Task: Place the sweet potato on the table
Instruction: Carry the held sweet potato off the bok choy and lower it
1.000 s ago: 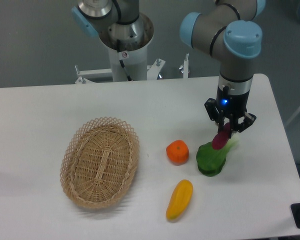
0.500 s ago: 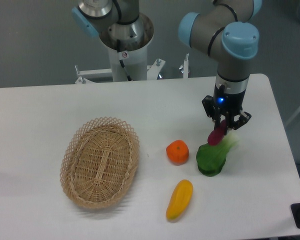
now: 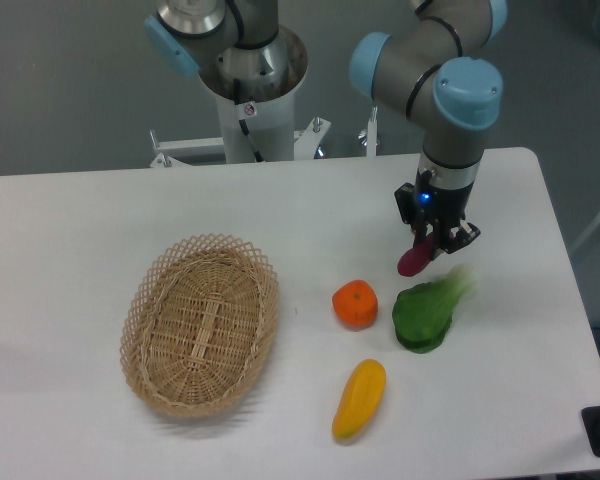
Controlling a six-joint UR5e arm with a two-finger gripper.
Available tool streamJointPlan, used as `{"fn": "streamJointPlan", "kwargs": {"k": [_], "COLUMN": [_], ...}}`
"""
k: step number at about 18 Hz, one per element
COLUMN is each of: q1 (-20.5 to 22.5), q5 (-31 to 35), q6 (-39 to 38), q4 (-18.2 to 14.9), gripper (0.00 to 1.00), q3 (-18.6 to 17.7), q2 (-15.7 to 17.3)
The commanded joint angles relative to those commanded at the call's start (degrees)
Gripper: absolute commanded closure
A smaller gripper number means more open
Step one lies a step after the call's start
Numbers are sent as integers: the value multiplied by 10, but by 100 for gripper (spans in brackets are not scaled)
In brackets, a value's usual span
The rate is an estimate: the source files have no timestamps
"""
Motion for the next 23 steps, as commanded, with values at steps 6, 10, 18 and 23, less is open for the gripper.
{"fn": "streamJointPlan", "kwargs": {"k": [6, 10, 18, 23], "q1": [-2, -3, -3, -3], "q5": [2, 2, 2, 1], "q6": [-2, 0, -3, -6], "q4": [6, 11, 11, 12], "gripper": [69, 67, 64, 36], "q3": [-26, -28, -28, -25], "q2": [-10, -18, -33, -32]}}
